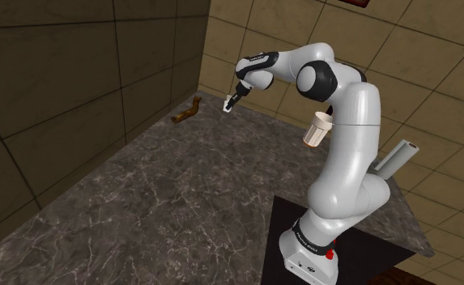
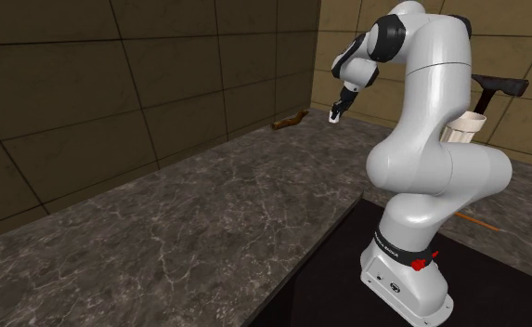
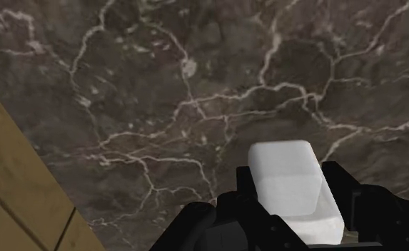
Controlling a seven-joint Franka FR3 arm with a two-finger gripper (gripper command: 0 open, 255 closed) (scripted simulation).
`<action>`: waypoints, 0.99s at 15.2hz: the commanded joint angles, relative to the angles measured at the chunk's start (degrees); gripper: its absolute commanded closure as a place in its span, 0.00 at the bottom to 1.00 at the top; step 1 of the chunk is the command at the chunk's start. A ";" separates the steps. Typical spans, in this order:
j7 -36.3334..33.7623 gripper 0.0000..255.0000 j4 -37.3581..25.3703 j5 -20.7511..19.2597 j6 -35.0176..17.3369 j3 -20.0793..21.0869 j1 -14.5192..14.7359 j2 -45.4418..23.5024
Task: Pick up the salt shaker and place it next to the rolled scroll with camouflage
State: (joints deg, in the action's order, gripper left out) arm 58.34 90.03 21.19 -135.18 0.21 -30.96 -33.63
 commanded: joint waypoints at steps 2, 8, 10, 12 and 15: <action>0.00 0.00 0.00 0.00 0.00 0.00 0.00 0.00; -0.14 0.00 0.75 -0.31 2.15 -0.34 -0.40 2.79; -0.29 0.00 1.12 -0.61 4.21 -0.66 -0.76 5.14; -0.29 0.00 1.13 -0.61 4.20 -0.66 -0.76 5.14; -0.29 0.00 1.12 -0.61 4.21 -0.66 -0.76 5.14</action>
State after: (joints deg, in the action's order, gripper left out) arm 58.04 91.11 20.58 -131.00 -0.44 -31.71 -28.55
